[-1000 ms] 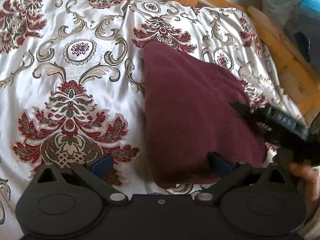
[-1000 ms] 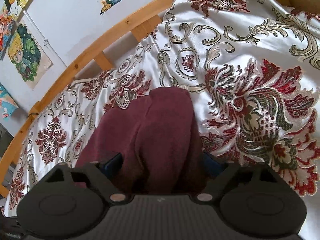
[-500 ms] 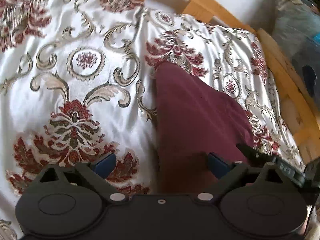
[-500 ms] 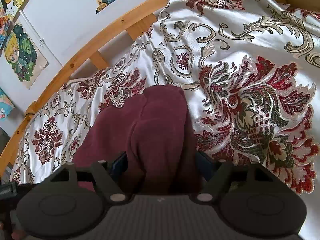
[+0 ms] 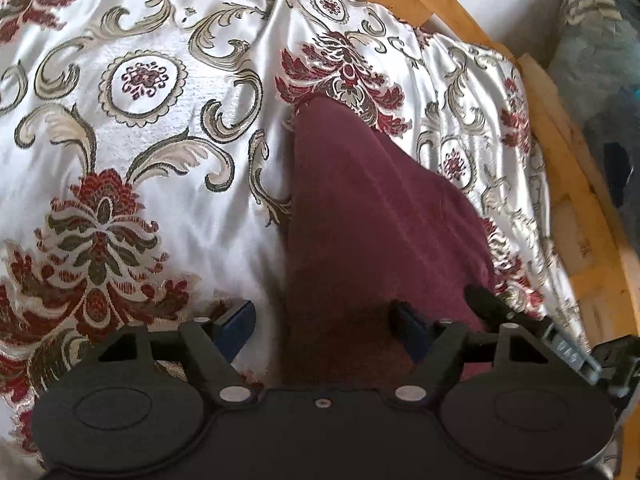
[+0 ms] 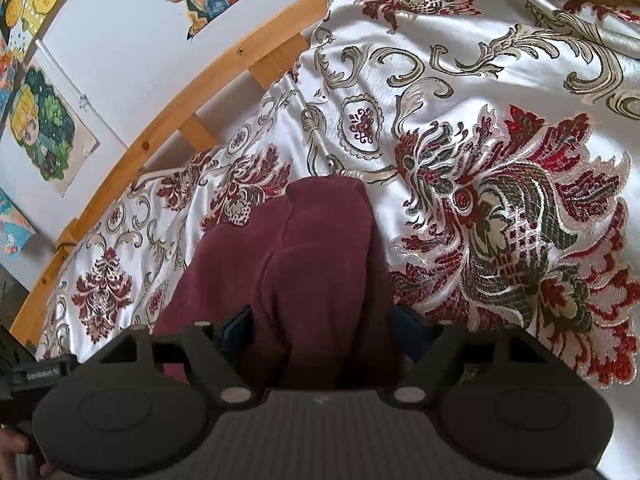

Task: Fold small clothes

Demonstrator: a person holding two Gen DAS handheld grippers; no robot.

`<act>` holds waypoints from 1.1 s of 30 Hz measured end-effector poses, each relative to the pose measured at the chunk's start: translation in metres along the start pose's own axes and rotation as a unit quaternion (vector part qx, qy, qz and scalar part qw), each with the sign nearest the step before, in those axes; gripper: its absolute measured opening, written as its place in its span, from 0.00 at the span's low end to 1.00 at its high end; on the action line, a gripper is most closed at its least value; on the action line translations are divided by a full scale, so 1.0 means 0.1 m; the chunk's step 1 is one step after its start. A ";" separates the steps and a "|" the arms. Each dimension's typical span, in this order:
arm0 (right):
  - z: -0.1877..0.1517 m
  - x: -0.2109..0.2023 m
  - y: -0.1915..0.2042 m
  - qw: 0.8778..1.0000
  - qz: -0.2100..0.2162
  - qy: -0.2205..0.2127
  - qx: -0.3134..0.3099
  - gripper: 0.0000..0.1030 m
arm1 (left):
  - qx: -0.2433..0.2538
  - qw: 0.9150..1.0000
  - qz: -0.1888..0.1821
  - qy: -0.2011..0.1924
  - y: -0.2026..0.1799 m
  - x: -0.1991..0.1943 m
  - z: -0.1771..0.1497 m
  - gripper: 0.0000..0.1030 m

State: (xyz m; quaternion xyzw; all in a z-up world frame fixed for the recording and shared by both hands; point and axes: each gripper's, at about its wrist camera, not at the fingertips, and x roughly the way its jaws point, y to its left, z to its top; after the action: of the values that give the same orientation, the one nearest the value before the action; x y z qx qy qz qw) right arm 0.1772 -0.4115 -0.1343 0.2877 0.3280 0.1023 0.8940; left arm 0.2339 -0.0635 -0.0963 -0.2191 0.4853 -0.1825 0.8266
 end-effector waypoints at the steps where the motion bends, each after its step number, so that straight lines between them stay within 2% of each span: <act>1: 0.00 0.00 0.00 1.000 0.001 -0.001 0.002 0.81 | 0.007 1.000 0.006 0.000 -0.03 0.01 0.00 0.71; 4: -0.01 0.04 -0.01 1.000 0.008 0.000 0.005 0.87 | 0.017 1.000 0.012 -0.003 -0.07 0.00 -0.01 0.67; 7: -0.03 0.06 0.04 1.000 0.000 0.003 -0.008 0.87 | 0.019 1.000 0.013 -0.004 -0.08 -0.01 -0.01 0.67; 11: -0.06 0.08 0.12 0.999 -0.024 0.012 -0.039 0.77 | 0.005 1.000 -0.003 -0.009 -0.04 -0.05 0.03 0.67; 14: -0.09 0.08 0.18 0.998 -0.031 0.016 -0.053 0.72 | -0.012 0.999 -0.013 -0.028 0.01 -0.09 0.06 0.68; 18: -0.09 0.07 0.16 0.998 -0.029 0.017 -0.047 0.71 | -0.027 0.998 -0.020 -0.052 0.08 -0.11 0.11 0.68; 24: -0.08 0.06 0.11 0.999 -0.023 0.017 -0.039 0.72 | -0.053 0.998 -0.028 -0.036 0.18 0.01 0.13 0.66; 30: -0.09 0.06 0.08 0.999 -0.018 0.014 -0.030 0.73 | -0.040 0.998 -0.027 -0.027 0.14 0.10 0.14 0.55; 31: -0.09 0.05 0.08 0.999 -0.018 0.012 -0.028 0.74 | -0.041 0.998 -0.030 -0.025 0.14 0.11 0.14 0.51; 33: -0.09 0.05 0.08 0.999 -0.017 0.011 -0.027 0.74 | -0.045 0.998 -0.032 -0.020 0.14 0.12 0.15 0.49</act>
State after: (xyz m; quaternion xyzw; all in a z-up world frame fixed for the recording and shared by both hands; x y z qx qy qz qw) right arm 0.1753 -0.3994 -0.1380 0.2566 0.3395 0.0991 0.8995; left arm 0.2542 -0.0549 -0.1058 -0.2749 0.4687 -0.1824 0.8194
